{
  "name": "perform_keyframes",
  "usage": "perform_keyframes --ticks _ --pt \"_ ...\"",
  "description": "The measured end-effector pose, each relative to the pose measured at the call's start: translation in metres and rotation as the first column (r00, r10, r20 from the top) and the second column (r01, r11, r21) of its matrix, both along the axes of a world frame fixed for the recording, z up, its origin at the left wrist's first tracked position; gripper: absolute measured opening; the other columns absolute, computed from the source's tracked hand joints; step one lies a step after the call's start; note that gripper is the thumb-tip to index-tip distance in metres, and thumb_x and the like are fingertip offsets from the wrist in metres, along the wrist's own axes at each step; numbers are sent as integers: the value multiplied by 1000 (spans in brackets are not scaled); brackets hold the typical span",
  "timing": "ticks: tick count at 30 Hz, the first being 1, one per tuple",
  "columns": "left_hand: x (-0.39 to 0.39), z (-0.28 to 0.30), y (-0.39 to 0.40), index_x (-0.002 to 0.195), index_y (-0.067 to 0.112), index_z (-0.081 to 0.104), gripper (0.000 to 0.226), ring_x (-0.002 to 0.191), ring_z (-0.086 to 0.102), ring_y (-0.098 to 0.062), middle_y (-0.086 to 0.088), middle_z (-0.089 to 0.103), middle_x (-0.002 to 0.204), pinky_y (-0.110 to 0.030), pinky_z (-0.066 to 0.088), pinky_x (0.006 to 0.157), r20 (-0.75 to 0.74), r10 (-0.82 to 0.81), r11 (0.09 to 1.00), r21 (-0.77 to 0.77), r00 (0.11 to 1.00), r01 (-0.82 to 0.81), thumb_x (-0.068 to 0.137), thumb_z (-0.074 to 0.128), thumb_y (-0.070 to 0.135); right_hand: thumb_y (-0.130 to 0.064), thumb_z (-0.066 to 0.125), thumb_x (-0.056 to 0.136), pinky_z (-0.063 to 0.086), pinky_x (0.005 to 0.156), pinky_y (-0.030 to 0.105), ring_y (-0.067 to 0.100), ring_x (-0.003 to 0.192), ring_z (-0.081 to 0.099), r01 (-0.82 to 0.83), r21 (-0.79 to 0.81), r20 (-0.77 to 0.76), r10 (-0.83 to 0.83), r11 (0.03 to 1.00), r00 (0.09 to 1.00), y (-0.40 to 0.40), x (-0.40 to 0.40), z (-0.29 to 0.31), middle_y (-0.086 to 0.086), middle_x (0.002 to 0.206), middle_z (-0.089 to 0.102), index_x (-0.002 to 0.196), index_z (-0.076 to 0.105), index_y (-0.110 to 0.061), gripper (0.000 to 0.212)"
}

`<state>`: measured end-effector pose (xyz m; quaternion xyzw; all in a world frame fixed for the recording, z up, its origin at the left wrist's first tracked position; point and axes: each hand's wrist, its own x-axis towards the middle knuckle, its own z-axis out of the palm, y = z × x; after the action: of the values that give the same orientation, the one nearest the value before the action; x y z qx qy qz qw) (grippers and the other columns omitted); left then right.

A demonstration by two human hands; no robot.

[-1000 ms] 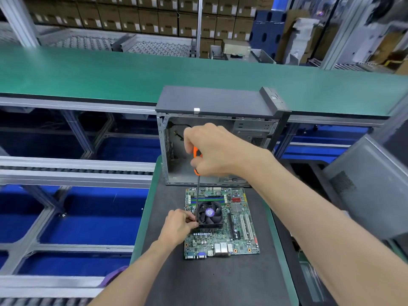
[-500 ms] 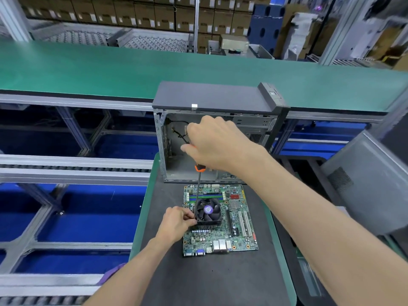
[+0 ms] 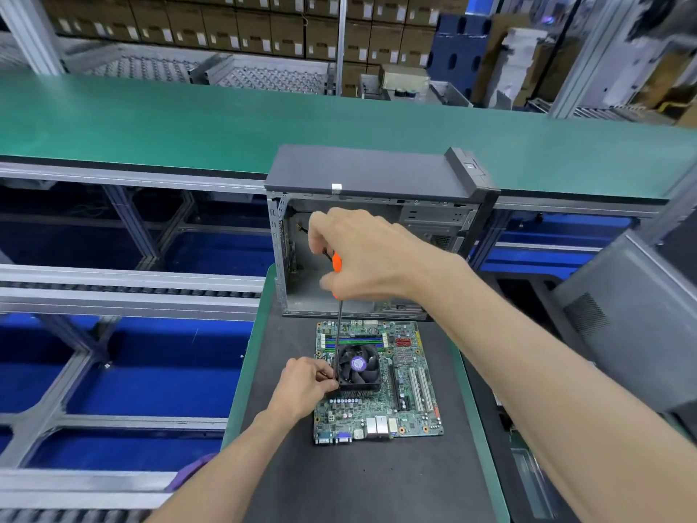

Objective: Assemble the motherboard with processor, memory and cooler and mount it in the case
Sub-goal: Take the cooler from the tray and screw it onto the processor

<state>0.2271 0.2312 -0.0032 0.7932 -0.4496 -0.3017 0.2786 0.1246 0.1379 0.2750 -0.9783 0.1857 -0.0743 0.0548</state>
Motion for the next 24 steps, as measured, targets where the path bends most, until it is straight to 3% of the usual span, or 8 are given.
perform_keyframes --ticks 3,5,8,11,13,16,19,24 --pt "1 1 -1 62 32 63 26 72 68 -6 8 73 70 -24 53 75 -4 -11 1000 7 1000 11 77 81 21 -21 57 70 45 66 39 31 81 53 1 116 -19 1 993 1000 -2 -3 1 -7 80 47 97 48 -25 29" --pt "2 1 -1 62 31 62 26 72 68 -8 7 73 69 -26 54 76 -5 -12 1000 10 1000 12 76 81 20 -28 57 85 38 64 40 34 76 47 55 -70 13 -55 996 998 0 -3 -4 -3 73 35 94 46 -16 19" --pt "1 3 -1 62 31 62 26 78 69 -11 5 73 71 -28 55 78 3 -15 1000 15 1000 15 77 81 20 -40 55 92 30 64 40 32 71 41 97 -236 41 -89 967 995 4 -3 -6 -1 71 29 91 39 -16 29" --pt "0 2 -2 60 32 61 29 77 69 -11 5 73 70 -29 55 77 18 -8 1000 7 1000 8 76 82 20 -25 61 73 38 63 37 30 81 52 -1 37 -3 2 999 1000 2 -7 1 -1 88 49 100 44 -22 32" --pt "-1 1 -2 59 33 60 30 77 68 -12 5 72 70 -30 55 77 21 -3 1000 1 1000 3 76 82 20 -16 57 71 40 62 34 28 81 53 -11 168 -19 15 986 1000 -2 -10 3 -2 86 52 101 46 -23 33" --pt "-1 -2 -2 58 34 60 32 79 67 -14 8 71 69 -30 54 78 38 -7 1000 -2 999 7 77 81 20 -27 58 87 39 63 38 33 76 48 62 -45 16 -61 997 998 1 -9 -4 -2 74 37 95 48 -15 17" --pt "-2 -2 -1 58 35 60 33 81 65 -15 10 69 67 -30 53 80 42 -5 1000 -3 999 5 78 81 19 -45 53 95 32 65 40 32 75 40 126 -253 29 -123 959 992 2 -9 -8 -1 71 26 88 40 -15 34" --pt "-3 -2 0 64 33 64 27 83 67 -12 8 72 73 -30 55 81 6 18 1000 -7 1000 -18 78 82 19 -16 62 74 30 58 26 15 75 48 -13 144 -17 16 990 1000 -8 -16 3 -5 84 49 100 46 -22 31"
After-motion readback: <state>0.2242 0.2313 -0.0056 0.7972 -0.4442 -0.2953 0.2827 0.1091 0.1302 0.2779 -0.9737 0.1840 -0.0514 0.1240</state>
